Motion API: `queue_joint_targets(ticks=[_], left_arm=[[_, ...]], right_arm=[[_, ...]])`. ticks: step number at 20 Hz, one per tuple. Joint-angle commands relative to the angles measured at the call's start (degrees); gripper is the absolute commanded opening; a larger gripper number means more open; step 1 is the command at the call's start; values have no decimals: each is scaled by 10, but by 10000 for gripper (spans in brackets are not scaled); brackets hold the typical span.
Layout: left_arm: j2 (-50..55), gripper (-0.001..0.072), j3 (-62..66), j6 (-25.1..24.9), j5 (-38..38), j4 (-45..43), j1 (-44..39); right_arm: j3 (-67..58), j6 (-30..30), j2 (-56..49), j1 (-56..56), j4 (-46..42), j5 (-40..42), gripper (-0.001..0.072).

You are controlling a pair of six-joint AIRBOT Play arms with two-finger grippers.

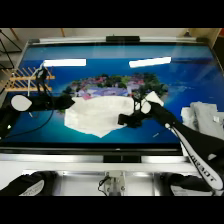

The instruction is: Fold the shirts.

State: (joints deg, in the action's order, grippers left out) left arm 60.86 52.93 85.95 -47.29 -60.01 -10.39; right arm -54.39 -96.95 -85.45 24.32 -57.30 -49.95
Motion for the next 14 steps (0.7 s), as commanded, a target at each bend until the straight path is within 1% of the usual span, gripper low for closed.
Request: queue_joint_targets(ticks=[1, 2, 3, 4, 5, 6, 7, 9, 11, 13, 14], left_arm=[[0, 33, 0, 0, -4, 0, 0], [0, 33, 0, 0, -5, 0, 0], [0, 32, 0, 0, -6, 0, 0], [-1, 32, 0, -13, -6, 0, 1], [-2, 32, 5, -29, -10, 0, 2], [-5, 31, 16, -45, -16, -2, 4], [-9, 31, 34, -58, -27, -5, 10], [-21, 31, 96, -84, -64, -10, 28], [-40, 31, 185, -103, -107, -11, 48], [-60, 31, 290, -110, -148, -11, 52], [-71, 31, 343, -110, -165, -10, 46]], right_arm=[[2, -10, -18, 9, 39, 44, 548], [2, -10, -21, 9, 50, 50, 442], [2, -10, -21, 9, 54, 50, 140], [0, -10, -19, 5, 58, 47, 60], [-3, 5, -12, 0, 56, 36, 61], [-10, 33, 3, -10, 44, 18, 61], [-22, 56, 23, -22, 19, -7, 61], [-63, 92, 86, -58, -58, -68, 61], [-134, 123, 170, -105, -124, -120, 61], [-213, 152, 257, -151, -134, -123, 61], [-251, 153, 296, -168, -134, -111, 61]])
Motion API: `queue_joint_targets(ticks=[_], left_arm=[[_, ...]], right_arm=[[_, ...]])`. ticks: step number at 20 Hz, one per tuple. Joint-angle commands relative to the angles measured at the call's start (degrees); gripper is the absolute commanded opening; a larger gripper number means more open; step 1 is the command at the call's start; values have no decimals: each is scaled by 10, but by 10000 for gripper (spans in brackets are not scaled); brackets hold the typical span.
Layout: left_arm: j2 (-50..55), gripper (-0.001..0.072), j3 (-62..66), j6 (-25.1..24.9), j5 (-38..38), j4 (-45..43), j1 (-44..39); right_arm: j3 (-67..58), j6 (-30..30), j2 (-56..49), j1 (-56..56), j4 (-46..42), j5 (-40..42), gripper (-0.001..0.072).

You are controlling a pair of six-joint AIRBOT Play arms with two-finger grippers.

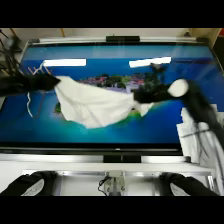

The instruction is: Fold the shirts.

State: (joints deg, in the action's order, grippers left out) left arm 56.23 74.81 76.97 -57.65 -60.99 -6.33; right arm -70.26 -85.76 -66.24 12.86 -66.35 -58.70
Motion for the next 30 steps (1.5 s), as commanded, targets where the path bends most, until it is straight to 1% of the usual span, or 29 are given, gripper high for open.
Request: queue_joint_targets(ticks=[1, 3, 4, 6, 7, 9, 11, 13, 14, 15, 17, 18, 19, 20, 22, 23, 25, 26, 27, 28, 29, 30], left_arm=[[-35, 31, 169, -20, -70, -1, -1], [-59, 31, 232, -19, -71, -2, -5], [-70, 31, 251, -19, -71, -2, -3], [-94, 31, 259, 6, -73, -32, -1], [-101, 31, 259, 25, -83, -58, -1], [-103, 31, 259, 54, -133, -98, -1], [-97, 31, 244, 54, -177, -101, -1], [-96, 32, 188, 78, -183, -97, -1], [-94, 32, 148, 78, -182, -97, -1], [-90, 32, 99, 78, -180, -97, -1], [-75, 32, -4, 78, -152, -97, -1], [-73, 32, -12, 78, -148, -97, -1], [-44, 32, -91, 78, -84, -95, -1], [-24, 32, -114, 78, -47, -95, -1], [30, 32, -123, 80, 22, -95, 2], [55, 33, -121, 101, 60, -96, 4], [104, 33, -119, 184, 143, -95, 7], [129, 33, -119, 212, 168, -95, 6], [153, 33, -119, 224, 176, -85, 4], [177, 52, -119, 224, 176, -60, 2], [196, 212, -119, 223, 170, -29, 2], [205, 500, -119, 223, 163, -3, 3]], right_arm=[[-129, 41, 143, -66, -43, -6, 61], [-174, 41, 205, -75, -45, 26, 61], [-187, 40, 228, -75, -46, 26, 61], [-193, 32, 264, -75, -46, 11, 61], [-193, 29, 275, -75, -50, -12, 61], [-193, 5, 280, -75, -68, -84, 61], [-188, -25, 263, -75, -79, -195, 61], [-144, -40, 238, -75, -71, -285, 61], [-104, -40, 229, -75, -62, -300, 61], [-47, -40, 219, -75, -49, -289, 62], [60, -36, 194, -75, -18, -221, 62], [73, -36, 190, -75, -12, -209, 61], [161, -36, 145, -75, 38, -103, 61], [190, -35, 115, -75, 63, -48, 61], [203, -26, 37, -75, 106, 44, 61], [203, -21, 0, -75, 137, 89, 61], [203, -20, -57, -75, 202, 162, 61], [203, -20, -79, -75, 235, 183, 61], [203, -19, -99, -75, 266, 193, 62], [203, -10, -112, -75, 291, 196, 62], [203, 14, -118, -75, 314, 196, 94], [201, 44, -116, -79, 329, 191, 223]])
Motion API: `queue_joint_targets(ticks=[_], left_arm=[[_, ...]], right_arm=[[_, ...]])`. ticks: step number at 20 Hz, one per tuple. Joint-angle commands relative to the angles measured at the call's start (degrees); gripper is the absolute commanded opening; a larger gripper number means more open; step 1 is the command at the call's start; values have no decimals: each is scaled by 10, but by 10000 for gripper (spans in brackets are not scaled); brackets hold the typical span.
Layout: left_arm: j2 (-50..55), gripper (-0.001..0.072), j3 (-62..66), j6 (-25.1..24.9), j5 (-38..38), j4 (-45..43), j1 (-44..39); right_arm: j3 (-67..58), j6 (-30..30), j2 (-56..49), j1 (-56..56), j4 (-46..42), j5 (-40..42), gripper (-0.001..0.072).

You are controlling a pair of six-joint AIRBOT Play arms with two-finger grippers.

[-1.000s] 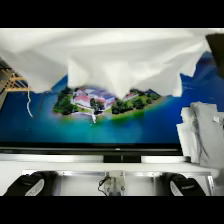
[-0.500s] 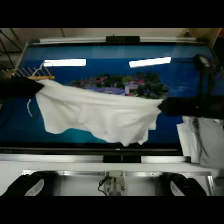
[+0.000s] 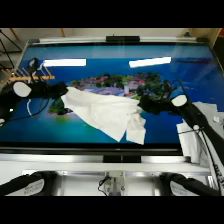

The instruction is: Fold the shirts.

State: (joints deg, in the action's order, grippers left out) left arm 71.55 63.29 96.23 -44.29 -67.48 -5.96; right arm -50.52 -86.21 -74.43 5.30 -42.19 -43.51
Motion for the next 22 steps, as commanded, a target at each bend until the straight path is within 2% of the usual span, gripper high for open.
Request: queue_joint_targets(ticks=[1, 2, 4, 6, 7, 9, 12, 16, 19, 22], left_arm=[[52, 714, -2, 31, 18, 72, 5], [48, 720, 10, 19, -23, 72, 17], [43, 720, 56, -29, -156, 71, 55], [38, 720, 89, -33, -304, 71, 85], [30, 720, 87, -45, -352, 71, 85], [5, 720, 49, -49, -378, 72, 57], [-15, 720, -55, -15, -332, 86, -36], [-12, 720, -189, 12, -139, 199, -165], [-8, 720, -231, 38, -5, 256, -207], [20, 720, -231, 55, 56, 277, -222]], right_arm=[[-4, 83, -27, -14, 93, 17, 444], [-17, 115, -17, -30, 85, -20, 472], [-54, 172, 12, -75, 31, -128, 472], [-81, 175, 43, -119, -85, -215, 471], [-82, 160, 57, -137, -148, -238, 471], [-81, 138, 63, -159, -233, -283, 471], [-61, 138, 60, -161, -235, -301, 471], [-42, 143, 60, -162, -185, -277, 471], [-42, 150, 60, -162, -183, -275, 471], [-42, 151, 60, -162, -183, -274, 471]])
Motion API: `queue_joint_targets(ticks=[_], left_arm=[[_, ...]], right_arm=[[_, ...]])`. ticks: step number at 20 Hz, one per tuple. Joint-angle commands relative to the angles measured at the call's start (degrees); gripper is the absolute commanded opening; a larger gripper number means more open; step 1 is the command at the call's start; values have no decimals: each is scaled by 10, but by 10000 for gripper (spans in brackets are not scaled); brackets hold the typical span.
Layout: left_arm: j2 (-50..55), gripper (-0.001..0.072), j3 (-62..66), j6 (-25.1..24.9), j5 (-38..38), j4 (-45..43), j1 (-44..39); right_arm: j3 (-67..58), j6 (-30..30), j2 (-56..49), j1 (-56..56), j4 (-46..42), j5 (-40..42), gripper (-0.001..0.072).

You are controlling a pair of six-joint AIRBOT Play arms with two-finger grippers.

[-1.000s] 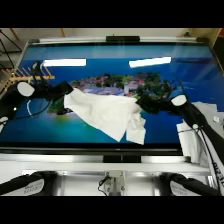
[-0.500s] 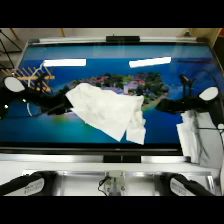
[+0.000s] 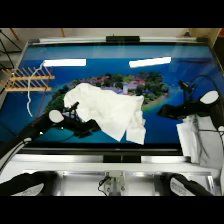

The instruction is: Fold the shirts.

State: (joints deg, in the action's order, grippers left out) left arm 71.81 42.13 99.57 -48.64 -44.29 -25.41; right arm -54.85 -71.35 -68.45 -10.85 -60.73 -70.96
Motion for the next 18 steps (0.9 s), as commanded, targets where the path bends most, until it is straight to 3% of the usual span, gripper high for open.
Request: queue_joint_targets(ticks=[1, 7, 9, 11, 12, 13, 14, 16, 18], left_arm=[[31, 720, -19, 21, 116, 60, -33], [113, 718, 0, 15, 179, 94, -79], [127, 503, 11, 17, 191, 94, -79], [131, 340, 15, 19, 196, 94, -78], [131, 255, 15, 22, 197, 94, -78], [131, 242, 15, 21, 195, 94, -78], [130, 149, 15, 20, 190, 94, -78], [129, 32, 20, -16, 174, 94, -76], [121, 30, 24, -45, 149, 94, -66]], right_arm=[[1, 2, 0, 0, 3, 0, 471], [1, 0, 0, 0, 5, -1, 471], [1, 0, 0, 0, 14, -2, 471], [1, 1, 0, 0, 23, -3, 472], [5, 2, 0, 0, 25, -3, 530], [13, 12, 0, 0, 31, -2, 666], [26, 30, 0, 0, 46, -2, 667], [58, 54, 0, 0, 82, 3, 667], [92, 73, 0, 4, 108, 27, 667]])
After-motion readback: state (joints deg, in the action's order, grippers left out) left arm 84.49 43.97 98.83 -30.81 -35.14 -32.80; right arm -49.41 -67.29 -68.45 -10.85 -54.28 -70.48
